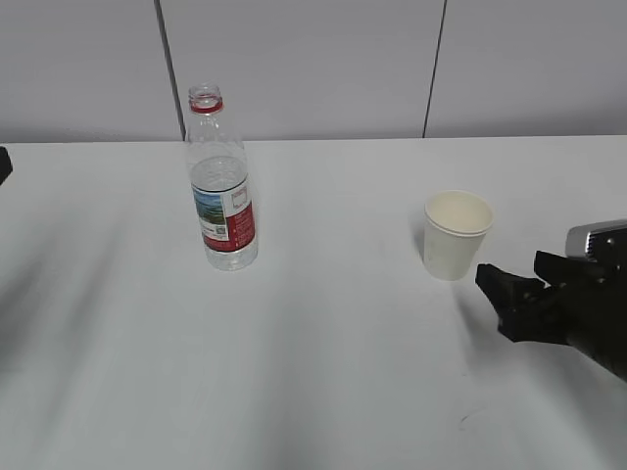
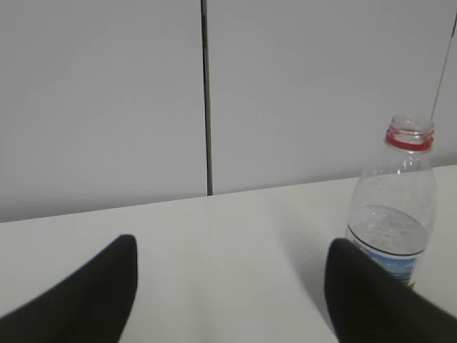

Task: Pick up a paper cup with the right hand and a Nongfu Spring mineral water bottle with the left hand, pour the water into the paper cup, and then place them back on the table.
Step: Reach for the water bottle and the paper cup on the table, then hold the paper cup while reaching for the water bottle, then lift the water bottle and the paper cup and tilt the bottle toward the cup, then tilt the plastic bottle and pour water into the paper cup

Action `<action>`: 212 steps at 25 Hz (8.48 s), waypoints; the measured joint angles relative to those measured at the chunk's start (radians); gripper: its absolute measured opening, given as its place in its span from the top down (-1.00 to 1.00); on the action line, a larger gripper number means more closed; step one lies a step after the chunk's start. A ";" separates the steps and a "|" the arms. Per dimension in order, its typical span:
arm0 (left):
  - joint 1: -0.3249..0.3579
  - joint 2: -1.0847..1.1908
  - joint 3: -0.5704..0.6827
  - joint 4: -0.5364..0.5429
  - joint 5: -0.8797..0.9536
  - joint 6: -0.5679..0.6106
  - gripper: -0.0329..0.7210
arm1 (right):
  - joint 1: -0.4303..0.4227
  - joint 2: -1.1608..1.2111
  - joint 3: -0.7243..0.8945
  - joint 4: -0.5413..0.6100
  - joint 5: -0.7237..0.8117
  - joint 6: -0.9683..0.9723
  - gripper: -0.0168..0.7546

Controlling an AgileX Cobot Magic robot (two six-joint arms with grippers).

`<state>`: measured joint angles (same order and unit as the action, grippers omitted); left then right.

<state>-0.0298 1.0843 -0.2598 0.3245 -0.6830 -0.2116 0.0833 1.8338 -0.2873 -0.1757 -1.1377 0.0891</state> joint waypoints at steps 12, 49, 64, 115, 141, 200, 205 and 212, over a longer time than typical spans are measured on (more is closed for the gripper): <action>0.000 0.000 0.000 0.001 0.000 0.000 -0.42 | 0.000 0.001 -0.016 -0.039 -0.004 0.000 -0.63; 0.000 0.000 0.000 0.017 0.015 -0.002 -0.42 | 0.000 0.382 -0.455 -0.085 -0.008 0.027 -0.73; 0.000 0.003 0.000 0.316 0.010 -0.188 -0.42 | 0.000 0.386 -0.459 -0.102 -0.010 0.030 -0.36; -0.249 1.088 -0.602 0.130 -0.444 -0.070 -0.22 | 0.000 0.386 -0.459 -0.146 -0.013 0.033 -0.36; -0.249 0.943 -0.604 0.272 -0.130 0.234 -0.13 | 0.000 0.386 -0.632 -0.927 -0.014 0.414 -0.36; -0.277 0.771 -0.596 -0.019 0.149 1.247 -0.12 | 0.123 0.391 -0.847 -1.107 0.135 0.641 -0.36; -0.277 0.771 -0.596 -0.050 0.145 1.303 -0.12 | 0.128 0.391 -0.847 -1.133 0.135 0.668 -0.36; -0.277 0.771 -0.596 -0.059 0.114 1.357 -0.12 | 0.163 0.391 -0.847 -1.144 0.135 0.669 -0.36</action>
<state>-0.3070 1.8548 -0.8554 0.2652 -0.5688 1.1454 0.2467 2.2248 -1.1343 -1.3198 -1.0025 0.7578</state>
